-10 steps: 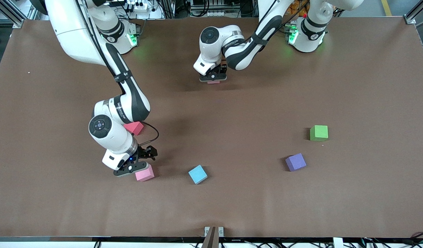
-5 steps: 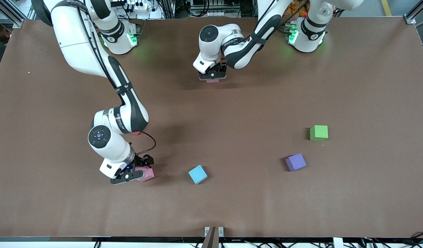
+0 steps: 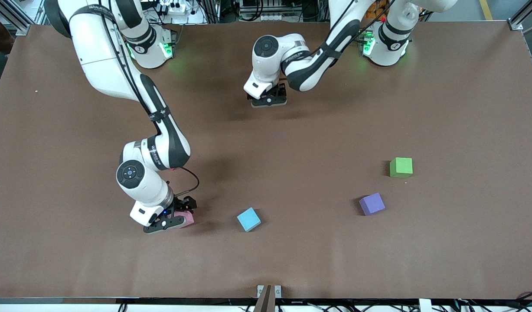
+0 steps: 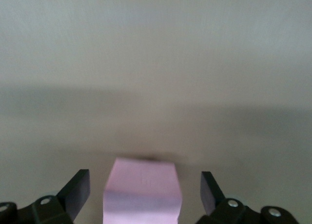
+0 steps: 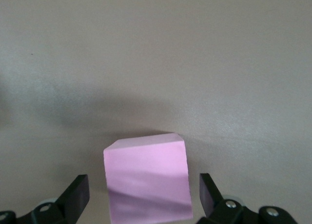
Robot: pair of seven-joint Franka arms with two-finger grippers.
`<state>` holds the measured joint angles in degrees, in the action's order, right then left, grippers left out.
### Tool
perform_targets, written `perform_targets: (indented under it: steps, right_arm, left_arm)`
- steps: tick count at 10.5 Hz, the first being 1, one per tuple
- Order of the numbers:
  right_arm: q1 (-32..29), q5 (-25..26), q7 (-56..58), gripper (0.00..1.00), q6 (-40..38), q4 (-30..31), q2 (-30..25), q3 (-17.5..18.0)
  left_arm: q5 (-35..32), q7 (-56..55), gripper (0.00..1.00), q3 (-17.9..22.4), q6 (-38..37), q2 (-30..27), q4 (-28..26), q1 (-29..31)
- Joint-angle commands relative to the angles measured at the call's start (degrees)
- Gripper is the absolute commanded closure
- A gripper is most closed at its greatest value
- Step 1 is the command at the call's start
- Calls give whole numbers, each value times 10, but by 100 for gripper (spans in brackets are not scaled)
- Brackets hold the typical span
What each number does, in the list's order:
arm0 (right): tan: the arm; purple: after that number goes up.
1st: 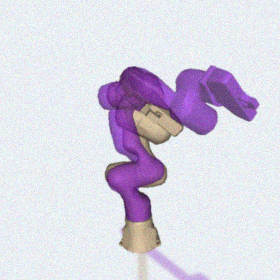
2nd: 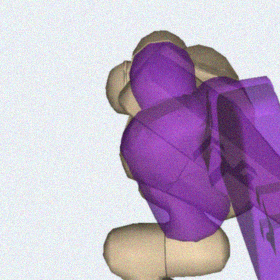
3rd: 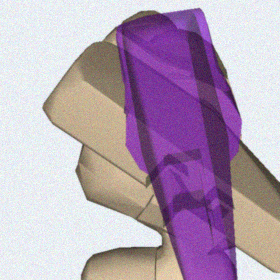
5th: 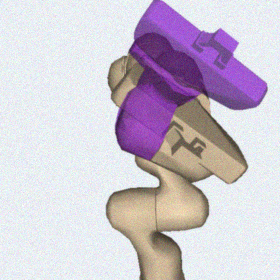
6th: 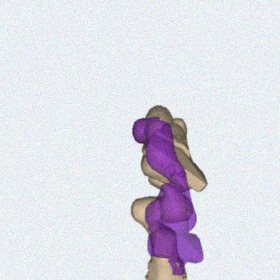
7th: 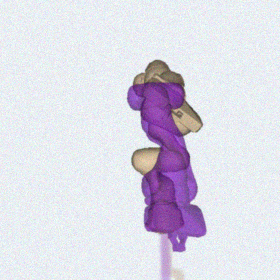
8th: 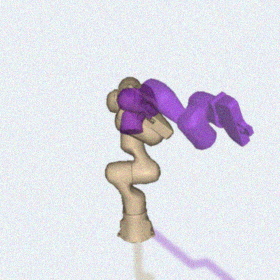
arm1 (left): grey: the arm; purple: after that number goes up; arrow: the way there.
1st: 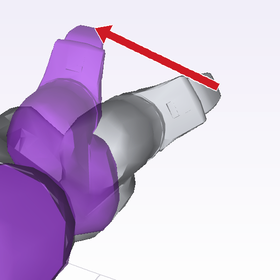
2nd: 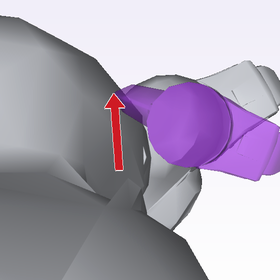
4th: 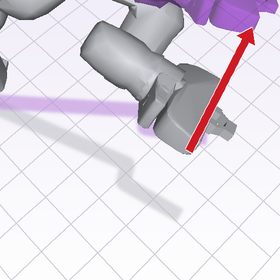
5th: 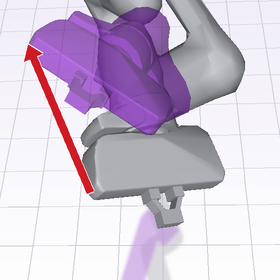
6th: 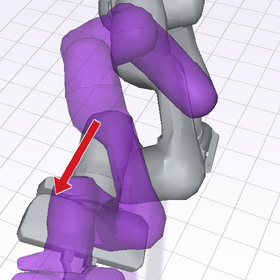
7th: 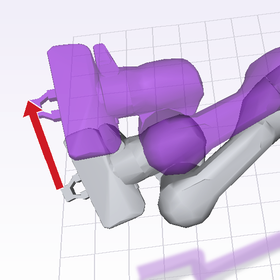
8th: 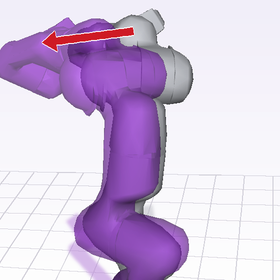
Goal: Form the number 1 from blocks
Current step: 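Carry the pink cube to the column with the right gripper while the left reaches purple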
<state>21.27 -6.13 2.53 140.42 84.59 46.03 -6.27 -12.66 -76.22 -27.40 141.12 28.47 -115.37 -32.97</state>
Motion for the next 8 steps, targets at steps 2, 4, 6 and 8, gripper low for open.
perform_targets:
  steps: [2, 4, 6, 8]
  right_arm:
    - [17, -17, -14, 37, 13, 3, 6, -16]
    - [26, -17, -50, 57, 11, 17, -11, -19]
    - [58, -16, -136, 51, 16, 91, -82, -21]
    - [112, -13, -237, 51, 61, 232, -186, -20]
  left_arm:
    - [-20, -17, 0, 38, -10, -58, 26, 40]
    - [-20, -14, 0, 61, -10, -71, 54, 74]
    - [-20, -12, 0, 74, -11, -74, 81, 110]
    - [-21, -10, 0, 84, -17, -80, 84, 152]
